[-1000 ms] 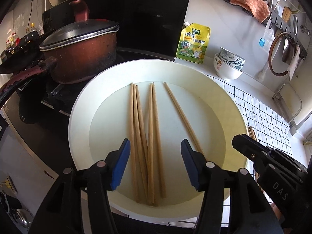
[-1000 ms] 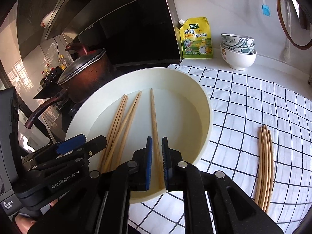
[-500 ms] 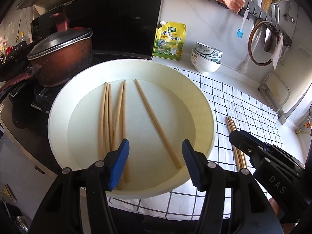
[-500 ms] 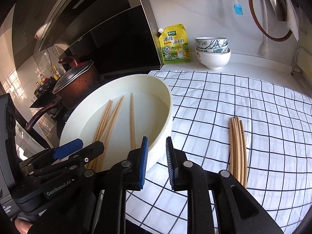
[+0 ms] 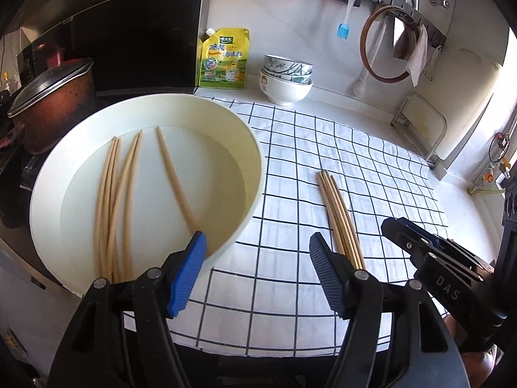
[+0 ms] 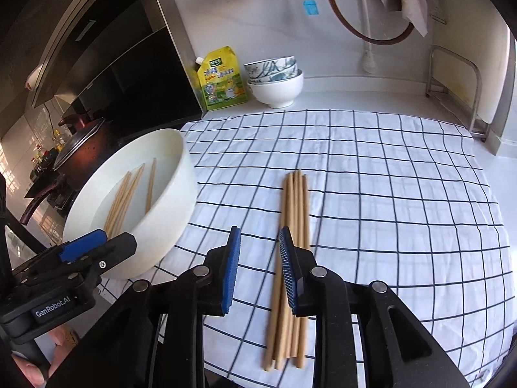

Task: Organize utensils
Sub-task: 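Move both open tools back to the chopstick pile on the cloth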

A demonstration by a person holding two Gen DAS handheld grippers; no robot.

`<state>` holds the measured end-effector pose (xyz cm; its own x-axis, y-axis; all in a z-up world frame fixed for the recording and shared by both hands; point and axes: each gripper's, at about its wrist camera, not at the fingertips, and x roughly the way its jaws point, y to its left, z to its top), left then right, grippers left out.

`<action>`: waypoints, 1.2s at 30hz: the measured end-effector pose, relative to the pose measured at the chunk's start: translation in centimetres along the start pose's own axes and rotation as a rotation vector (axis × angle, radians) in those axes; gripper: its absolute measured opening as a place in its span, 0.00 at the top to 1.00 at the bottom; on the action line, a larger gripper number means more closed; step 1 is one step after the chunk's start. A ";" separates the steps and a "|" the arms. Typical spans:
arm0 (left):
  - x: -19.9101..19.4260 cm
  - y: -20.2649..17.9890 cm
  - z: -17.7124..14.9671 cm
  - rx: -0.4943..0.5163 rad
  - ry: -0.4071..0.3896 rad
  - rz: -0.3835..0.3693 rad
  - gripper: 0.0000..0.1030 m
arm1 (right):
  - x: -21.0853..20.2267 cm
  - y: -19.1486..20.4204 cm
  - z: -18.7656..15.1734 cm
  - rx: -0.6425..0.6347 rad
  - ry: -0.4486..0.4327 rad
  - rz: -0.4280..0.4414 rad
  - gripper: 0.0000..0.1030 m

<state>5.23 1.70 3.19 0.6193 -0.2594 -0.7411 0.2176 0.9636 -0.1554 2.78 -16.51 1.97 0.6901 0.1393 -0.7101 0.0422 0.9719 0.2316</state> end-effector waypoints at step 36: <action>5.7 -4.4 -2.7 0.040 0.143 0.003 0.32 | 4.7 -3.3 -4.1 -0.065 0.134 -0.071 0.68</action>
<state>5.78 -3.81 -2.18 0.5065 -0.2416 -0.8277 0.2473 0.9603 -0.1290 2.89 -18.25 -4.83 0.5845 0.0897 -0.8064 0.0373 0.9898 0.1372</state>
